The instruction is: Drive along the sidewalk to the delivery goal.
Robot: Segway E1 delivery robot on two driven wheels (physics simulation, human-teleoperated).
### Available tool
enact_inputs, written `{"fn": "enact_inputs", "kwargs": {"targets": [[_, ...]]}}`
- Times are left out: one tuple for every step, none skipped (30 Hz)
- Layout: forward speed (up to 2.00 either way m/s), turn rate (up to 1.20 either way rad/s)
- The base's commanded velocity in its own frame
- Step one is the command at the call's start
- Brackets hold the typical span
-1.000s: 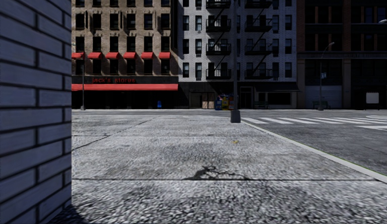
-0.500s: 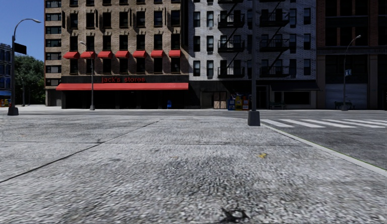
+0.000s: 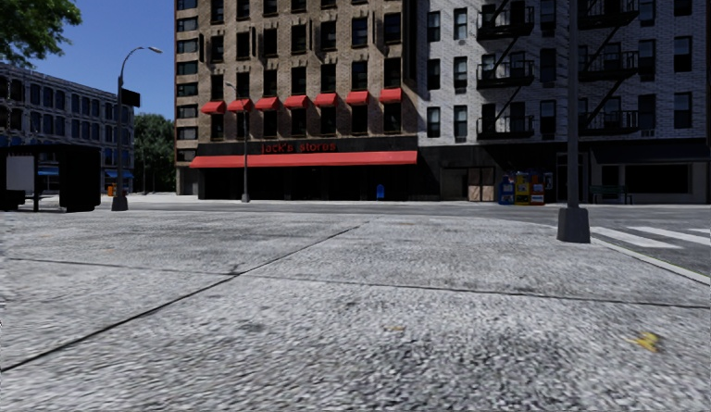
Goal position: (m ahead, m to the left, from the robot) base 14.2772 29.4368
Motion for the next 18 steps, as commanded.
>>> {"fn": "enact_inputs", "kwargs": {"targets": [[1.58,0.51],[1.58,0.51],[1.58,0.51],[1.58,0.51],[1.58,0.51],[1.58,0.51],[1.58,0.51],[1.58,0.51],[1.58,0.51],[1.58,0.51],[1.58,0.51],[1.58,0.51],[1.58,0.51],[1.58,0.51],[1.58,0.51],[1.58,0.52],[1.58,0.55],[1.58,0.55]]}}
